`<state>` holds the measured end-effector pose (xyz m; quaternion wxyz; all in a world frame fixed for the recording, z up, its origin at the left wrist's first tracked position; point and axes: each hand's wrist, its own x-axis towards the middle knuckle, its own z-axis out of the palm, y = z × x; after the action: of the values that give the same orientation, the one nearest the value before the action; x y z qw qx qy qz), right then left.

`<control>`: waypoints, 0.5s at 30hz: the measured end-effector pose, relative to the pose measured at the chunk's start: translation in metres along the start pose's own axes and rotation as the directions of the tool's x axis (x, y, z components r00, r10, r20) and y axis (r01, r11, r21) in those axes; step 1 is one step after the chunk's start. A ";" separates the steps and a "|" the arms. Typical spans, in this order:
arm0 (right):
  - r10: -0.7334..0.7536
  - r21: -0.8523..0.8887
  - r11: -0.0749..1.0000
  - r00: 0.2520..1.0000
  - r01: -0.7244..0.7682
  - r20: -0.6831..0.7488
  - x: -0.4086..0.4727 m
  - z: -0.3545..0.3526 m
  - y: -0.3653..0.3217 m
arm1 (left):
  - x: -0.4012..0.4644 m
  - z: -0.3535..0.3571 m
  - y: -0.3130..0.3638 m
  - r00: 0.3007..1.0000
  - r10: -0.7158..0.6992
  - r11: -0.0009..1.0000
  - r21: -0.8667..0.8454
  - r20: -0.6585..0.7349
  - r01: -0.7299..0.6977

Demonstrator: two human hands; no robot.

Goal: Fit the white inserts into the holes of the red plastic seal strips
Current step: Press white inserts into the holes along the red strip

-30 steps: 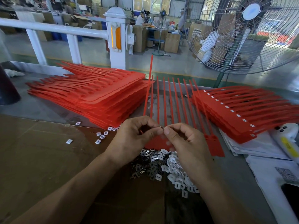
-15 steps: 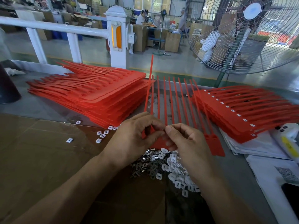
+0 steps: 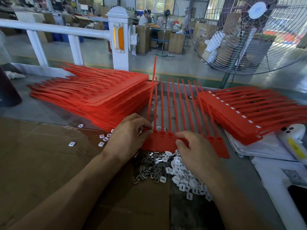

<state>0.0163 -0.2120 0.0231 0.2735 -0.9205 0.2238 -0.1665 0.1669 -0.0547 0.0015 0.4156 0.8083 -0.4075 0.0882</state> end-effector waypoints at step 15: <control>-0.044 -0.072 0.996 0.999 0.043 -0.006 0.007 0.006 0.009 | 0.009 0.010 0.008 0.984 -0.138 0.986 0.111 0.111 0.126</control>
<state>0.0217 -0.2196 0.0145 0.2356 -0.9338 0.2106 -0.1675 0.1646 -0.0704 0.0042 0.3531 0.8579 -0.3719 0.0332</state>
